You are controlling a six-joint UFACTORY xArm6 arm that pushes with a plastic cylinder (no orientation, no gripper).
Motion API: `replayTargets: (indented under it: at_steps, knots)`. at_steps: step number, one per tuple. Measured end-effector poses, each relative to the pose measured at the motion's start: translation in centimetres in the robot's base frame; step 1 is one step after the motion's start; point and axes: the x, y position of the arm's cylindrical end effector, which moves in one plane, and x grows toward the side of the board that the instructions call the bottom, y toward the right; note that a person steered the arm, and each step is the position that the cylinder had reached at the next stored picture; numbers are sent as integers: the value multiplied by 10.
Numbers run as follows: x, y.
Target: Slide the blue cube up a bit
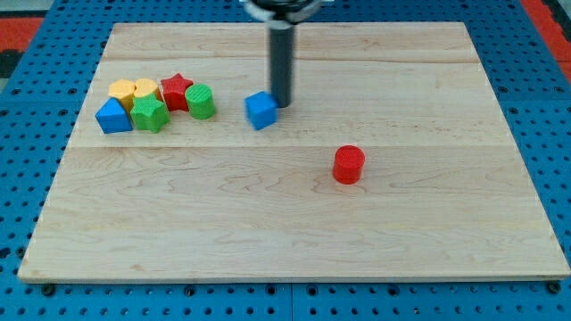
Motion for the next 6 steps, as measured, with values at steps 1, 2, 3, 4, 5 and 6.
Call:
replayTargets:
  at_steps: [1,2,3,4,5,6]
  knots:
    - [29,-21]
    - [67,17]
    - [64,-33]
    - [50,-56]
    - [62,-29]
    - [40,104]
